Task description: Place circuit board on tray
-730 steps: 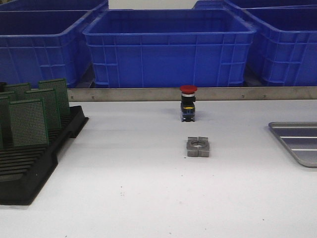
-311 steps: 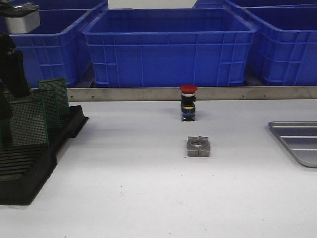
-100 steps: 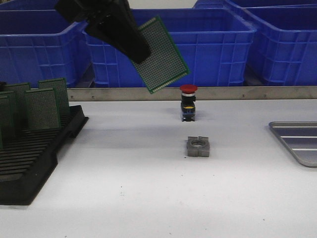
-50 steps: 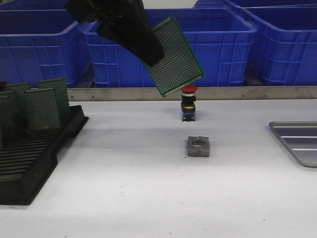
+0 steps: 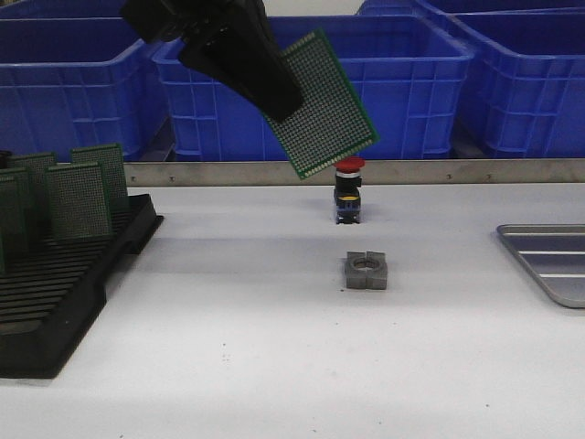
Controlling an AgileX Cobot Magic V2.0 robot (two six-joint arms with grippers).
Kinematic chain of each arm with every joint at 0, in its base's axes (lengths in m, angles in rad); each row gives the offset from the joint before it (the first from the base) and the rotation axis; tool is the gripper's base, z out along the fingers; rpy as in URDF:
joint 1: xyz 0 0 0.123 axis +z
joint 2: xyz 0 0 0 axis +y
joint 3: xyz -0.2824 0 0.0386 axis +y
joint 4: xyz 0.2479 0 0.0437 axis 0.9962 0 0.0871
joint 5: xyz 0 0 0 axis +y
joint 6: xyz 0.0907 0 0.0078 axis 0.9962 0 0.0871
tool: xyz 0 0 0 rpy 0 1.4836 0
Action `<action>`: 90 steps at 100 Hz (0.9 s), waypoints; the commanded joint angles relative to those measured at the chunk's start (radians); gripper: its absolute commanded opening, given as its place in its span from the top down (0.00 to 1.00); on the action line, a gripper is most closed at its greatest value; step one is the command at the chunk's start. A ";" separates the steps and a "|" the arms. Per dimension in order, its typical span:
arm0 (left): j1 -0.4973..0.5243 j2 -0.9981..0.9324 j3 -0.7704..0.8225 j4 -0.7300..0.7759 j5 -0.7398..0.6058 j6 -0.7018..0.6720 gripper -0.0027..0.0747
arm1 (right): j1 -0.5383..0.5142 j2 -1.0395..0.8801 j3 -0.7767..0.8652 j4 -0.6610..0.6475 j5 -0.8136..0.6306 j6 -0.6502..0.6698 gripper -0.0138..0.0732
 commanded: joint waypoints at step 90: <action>-0.010 -0.054 -0.030 -0.069 0.055 -0.012 0.99 | 0.000 0.468 -0.172 0.831 0.190 -1.124 0.34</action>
